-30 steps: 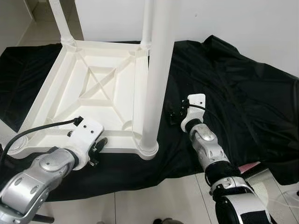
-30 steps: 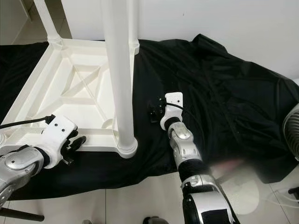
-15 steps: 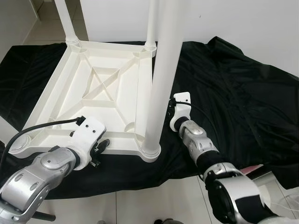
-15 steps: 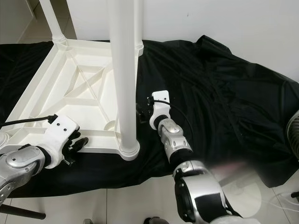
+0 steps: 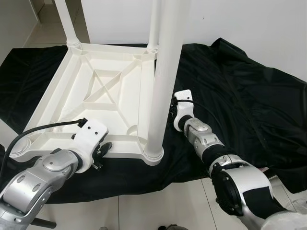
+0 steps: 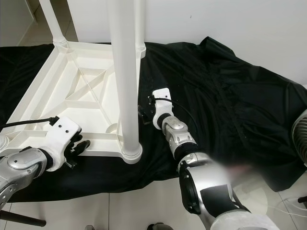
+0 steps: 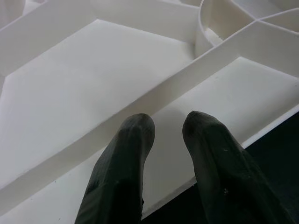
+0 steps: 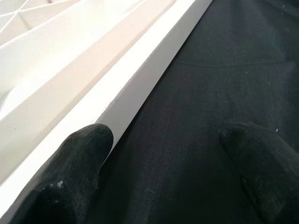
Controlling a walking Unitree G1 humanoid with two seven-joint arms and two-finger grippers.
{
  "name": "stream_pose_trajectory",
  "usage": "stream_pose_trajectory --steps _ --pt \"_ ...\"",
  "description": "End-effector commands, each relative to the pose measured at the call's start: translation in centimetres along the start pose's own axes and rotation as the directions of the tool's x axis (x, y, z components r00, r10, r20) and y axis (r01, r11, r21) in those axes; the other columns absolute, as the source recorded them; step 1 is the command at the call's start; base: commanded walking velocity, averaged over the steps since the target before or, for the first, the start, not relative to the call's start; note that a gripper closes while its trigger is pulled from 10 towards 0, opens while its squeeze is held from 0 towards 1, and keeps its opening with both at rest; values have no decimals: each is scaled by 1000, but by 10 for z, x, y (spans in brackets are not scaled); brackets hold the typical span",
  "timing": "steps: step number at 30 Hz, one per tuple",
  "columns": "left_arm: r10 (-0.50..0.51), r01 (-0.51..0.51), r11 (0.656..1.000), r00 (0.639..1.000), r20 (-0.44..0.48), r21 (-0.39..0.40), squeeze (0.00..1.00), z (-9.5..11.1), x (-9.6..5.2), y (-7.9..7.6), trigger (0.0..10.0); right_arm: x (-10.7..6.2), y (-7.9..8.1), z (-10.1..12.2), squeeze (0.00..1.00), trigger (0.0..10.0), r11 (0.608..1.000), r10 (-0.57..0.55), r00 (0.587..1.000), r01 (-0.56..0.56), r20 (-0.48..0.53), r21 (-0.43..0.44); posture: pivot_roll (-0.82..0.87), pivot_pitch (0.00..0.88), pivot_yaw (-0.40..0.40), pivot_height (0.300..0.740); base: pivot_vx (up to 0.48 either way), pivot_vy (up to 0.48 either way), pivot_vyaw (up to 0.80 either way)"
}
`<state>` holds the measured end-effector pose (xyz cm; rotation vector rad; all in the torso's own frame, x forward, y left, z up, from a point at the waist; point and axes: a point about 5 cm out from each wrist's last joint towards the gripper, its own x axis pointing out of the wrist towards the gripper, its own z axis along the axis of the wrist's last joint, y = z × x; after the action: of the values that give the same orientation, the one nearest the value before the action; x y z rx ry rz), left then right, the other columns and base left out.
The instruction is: Building children table
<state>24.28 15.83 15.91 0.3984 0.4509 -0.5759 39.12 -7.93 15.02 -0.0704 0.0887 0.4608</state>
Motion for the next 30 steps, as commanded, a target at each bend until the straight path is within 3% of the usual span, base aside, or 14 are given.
stream_pose_trajectory --steps 1,9,12,17,25,30 --pt "-317 302 947 934 -164 -112 0 -36 10 -39 10000 9 29 10 0 10000 992 122 992 -121 27 -45 67 86 -49 740 0 0 0" --pt "-321 305 946 932 -169 -112 0 -37 11 -40 10000 13 43 15 0 10000 984 164 986 -161 35 -81 49 93 -44 740 0 0 0" --pt "-324 309 945 930 -171 -112 0 -37 11 -40 10000 15 55 14 0 10000 977 202 978 -198 41 -81 46 102 -44 740 0 0 0" --pt "-325 307 944 929 -178 -121 0 -38 9 -41 10000 14 59 8 0 10000 978 201 979 -198 32 -72 44 114 -43 740 0 0 0" --pt "-317 299 947 929 -189 -119 0 -40 10 -40 10000 13 60 3 0 10000 982 176 984 -174 27 -77 42 122 -35 740 0 0 0" --pt "-243 225 968 951 -192 -111 0 -39 13 -28 10000 9 44 0 0 10000 997 71 996 -68 56 -46 43 128 -30 740 0 0 0"
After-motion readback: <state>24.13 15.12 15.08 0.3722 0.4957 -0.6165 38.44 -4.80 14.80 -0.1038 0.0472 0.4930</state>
